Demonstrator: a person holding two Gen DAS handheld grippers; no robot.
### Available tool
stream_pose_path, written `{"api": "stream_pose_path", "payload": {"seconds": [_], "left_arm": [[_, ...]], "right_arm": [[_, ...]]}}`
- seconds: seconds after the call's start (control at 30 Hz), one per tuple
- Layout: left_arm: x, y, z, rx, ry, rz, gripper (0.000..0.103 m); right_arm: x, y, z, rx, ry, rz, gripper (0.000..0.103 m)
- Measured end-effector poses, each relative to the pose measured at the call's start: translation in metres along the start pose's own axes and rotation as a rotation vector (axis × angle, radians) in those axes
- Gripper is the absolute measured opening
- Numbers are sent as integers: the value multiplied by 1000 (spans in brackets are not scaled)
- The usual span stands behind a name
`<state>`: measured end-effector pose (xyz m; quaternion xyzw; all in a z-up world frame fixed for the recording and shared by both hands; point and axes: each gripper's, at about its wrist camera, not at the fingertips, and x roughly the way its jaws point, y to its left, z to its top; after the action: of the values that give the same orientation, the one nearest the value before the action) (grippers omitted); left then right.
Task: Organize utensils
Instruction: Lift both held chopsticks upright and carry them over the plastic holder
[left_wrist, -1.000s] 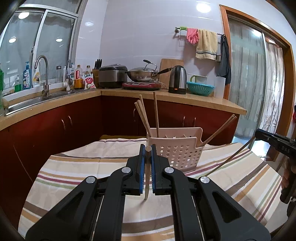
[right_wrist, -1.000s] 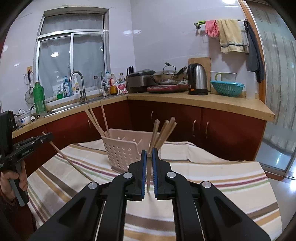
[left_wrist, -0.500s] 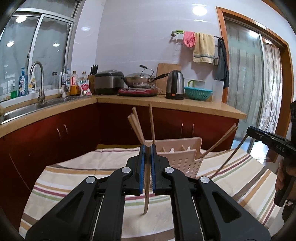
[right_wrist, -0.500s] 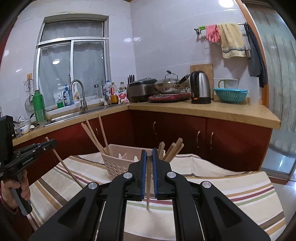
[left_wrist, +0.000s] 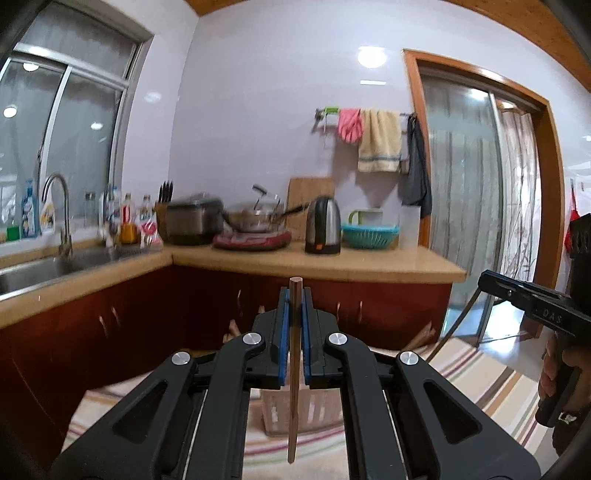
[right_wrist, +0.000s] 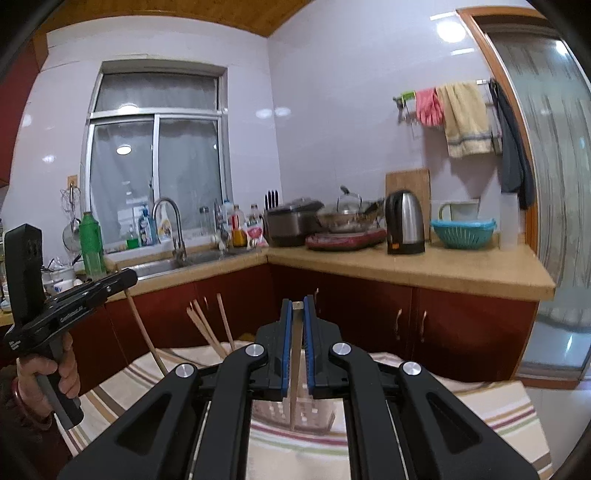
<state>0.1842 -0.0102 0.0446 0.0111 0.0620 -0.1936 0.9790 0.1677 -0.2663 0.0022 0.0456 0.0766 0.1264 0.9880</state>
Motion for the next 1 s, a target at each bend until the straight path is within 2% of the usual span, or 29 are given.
{"api": "stream_pose_path", "payload": {"seconds": [0.23,0.57,0.77,1.0], "left_arm": [[15,-8,33,29,-77,-18,6],[54,-6,50,7,-113,-15,6],[72,-12,52,23,-141,-15,6],[93,-6,32,2,-104,-12,6]], "right_arm": [[3,-1,26,-28,-68,-3,7],[36,-5,33,-10,-107,13,7],[57,-5,42,-8,-171,8,7],[88,-15,26,23,-198,-8,7]]}}
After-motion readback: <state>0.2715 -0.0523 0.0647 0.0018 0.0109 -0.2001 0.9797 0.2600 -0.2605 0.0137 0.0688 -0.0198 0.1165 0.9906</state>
